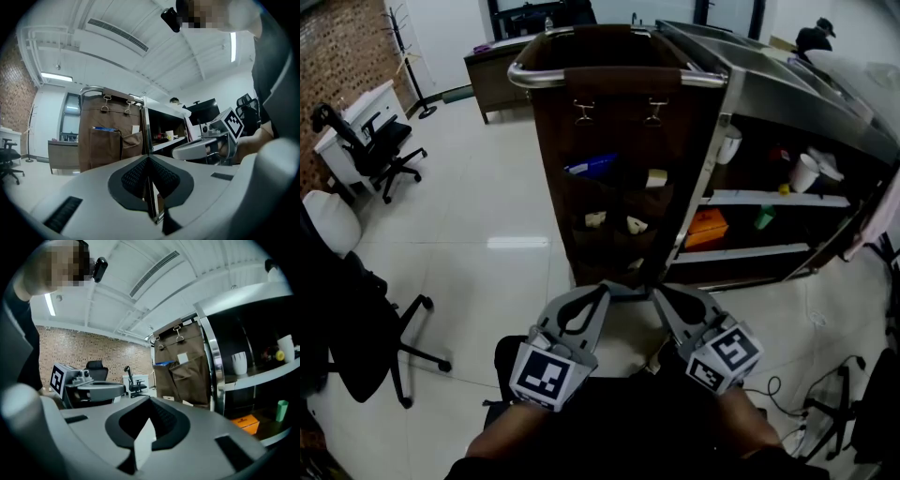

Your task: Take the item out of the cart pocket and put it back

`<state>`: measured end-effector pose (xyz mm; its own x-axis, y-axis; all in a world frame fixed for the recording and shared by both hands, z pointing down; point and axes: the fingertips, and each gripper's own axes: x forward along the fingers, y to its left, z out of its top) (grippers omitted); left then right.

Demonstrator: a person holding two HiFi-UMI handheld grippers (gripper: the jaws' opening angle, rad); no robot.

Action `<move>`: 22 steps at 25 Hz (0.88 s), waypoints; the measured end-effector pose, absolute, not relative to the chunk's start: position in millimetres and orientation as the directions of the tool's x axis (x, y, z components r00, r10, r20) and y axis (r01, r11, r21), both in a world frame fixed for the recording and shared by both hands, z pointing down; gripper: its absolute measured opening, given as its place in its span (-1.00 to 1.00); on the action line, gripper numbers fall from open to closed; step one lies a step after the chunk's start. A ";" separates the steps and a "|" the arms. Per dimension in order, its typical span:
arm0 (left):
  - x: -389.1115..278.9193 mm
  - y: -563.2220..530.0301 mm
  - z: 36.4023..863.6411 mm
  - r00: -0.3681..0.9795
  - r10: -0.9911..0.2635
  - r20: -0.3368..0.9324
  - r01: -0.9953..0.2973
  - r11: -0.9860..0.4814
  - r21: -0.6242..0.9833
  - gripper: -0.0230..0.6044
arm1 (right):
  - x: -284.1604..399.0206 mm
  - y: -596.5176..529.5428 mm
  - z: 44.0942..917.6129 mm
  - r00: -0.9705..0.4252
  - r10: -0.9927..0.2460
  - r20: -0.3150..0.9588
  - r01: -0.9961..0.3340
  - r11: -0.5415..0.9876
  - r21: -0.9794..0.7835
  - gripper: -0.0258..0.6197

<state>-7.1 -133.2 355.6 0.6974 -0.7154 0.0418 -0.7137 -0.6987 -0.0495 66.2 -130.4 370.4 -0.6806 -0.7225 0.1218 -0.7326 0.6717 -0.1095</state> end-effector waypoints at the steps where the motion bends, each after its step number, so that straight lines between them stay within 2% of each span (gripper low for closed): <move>1: -6.9 -132.3 356.1 0.698 -0.714 0.045 -0.713 -0.700 -0.049 -0.93 | 64.4 -128.6 372.1 -0.684 -0.719 0.127 -0.730 0.675 -0.109 -0.91; 22: -6.8 -130.8 355.1 0.702 -0.711 0.042 -0.711 -0.703 -0.033 -0.93 | 52.4 -121.5 374.0 -0.705 -0.700 0.112 -0.708 0.702 -0.073 -0.90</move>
